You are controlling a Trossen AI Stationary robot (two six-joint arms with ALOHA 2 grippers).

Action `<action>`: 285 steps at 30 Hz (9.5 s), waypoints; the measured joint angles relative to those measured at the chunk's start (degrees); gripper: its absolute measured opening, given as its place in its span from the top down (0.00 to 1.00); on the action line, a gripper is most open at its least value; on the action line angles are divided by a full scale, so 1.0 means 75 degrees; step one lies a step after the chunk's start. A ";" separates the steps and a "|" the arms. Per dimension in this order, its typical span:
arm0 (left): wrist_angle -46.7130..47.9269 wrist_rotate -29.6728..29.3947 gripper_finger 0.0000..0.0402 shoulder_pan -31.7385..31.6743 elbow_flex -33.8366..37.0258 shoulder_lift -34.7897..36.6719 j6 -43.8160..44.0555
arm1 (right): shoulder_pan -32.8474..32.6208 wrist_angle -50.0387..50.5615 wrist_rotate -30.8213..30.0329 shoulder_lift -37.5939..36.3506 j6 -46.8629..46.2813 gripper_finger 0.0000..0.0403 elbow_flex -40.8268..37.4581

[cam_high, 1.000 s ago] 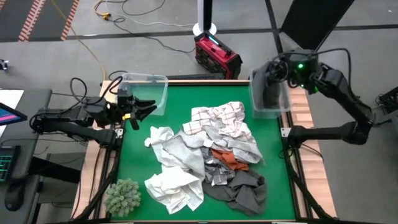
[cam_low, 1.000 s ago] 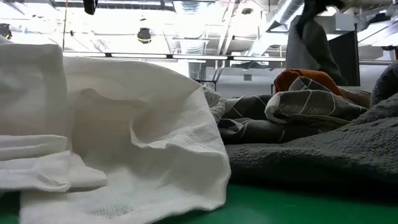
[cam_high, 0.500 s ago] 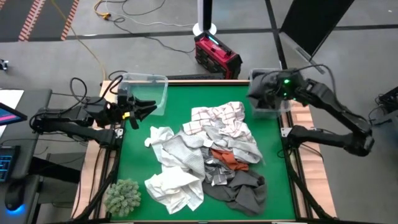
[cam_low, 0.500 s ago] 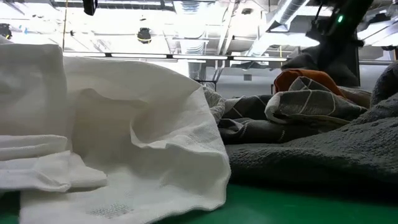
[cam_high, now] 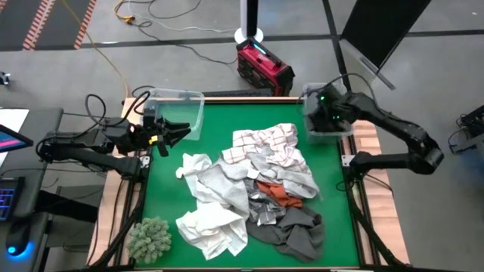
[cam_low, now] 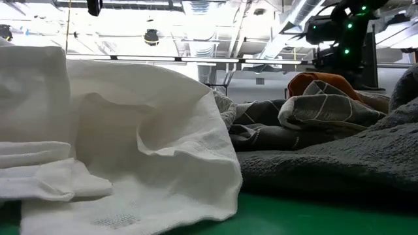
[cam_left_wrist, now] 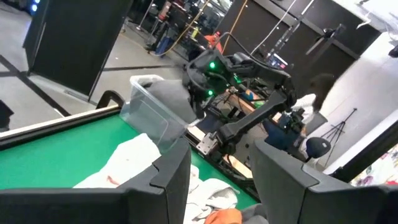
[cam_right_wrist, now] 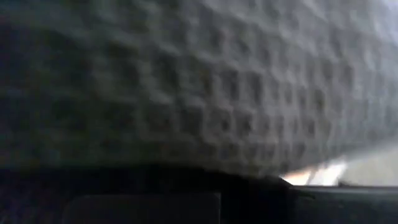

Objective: Sort towels by color in basket
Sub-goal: Put the dark gray towel into the right transparent bin, then put the orange towel into the right transparent bin

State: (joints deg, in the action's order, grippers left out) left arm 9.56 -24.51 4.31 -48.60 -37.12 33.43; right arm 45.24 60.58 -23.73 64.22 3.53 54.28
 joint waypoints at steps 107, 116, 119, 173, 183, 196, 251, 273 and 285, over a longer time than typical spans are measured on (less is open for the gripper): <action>0.0627 0.0160 0.61 -0.0002 0.0003 0.0322 -0.0231 | 0.2002 0.0535 0.1968 0.3443 -0.0606 0.49 0.2471; 0.0624 -0.0028 0.61 -0.0002 0.0003 -0.0050 0.0056 | 0.1730 0.0215 0.1979 0.1526 -0.0490 0.37 0.2477; 0.0653 0.0037 0.61 -0.0002 0.0003 -0.0317 0.0060 | 0.1438 0.0334 0.1971 0.0959 -0.0773 0.37 0.2477; 0.3824 0.2247 0.61 0.1467 -0.1667 -0.4344 0.0337 | -0.7971 -0.1966 0.0519 0.3052 -0.4291 0.37 0.2483; 0.4195 0.1591 0.61 0.2199 -0.1670 -0.3537 0.1162 | -0.8921 -0.1342 0.2759 0.2799 -0.3455 0.37 0.2483; 0.4261 0.0562 0.61 0.2236 -0.1670 -0.3077 0.1070 | -0.9263 -0.1128 0.1633 0.4036 -0.2418 0.54 0.2478; 0.3358 -0.0825 0.61 0.2230 -0.1667 -0.3077 0.1005 | -0.5503 0.3882 -0.6293 0.2166 -0.1021 0.95 0.8960; 0.3282 -0.0804 0.61 0.2253 -0.1667 -0.2721 0.1043 | -0.2109 0.3937 -0.4326 0.0857 -0.3278 0.95 0.5335; 0.3184 -0.0935 0.61 0.2253 -0.1667 -0.2699 0.0862 | -0.1288 0.3815 -0.2834 0.0627 -0.3890 0.94 0.2737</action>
State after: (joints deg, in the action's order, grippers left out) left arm 33.44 -31.53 21.21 -61.10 -57.36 39.90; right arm 35.58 89.19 -44.99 68.93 -25.65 74.81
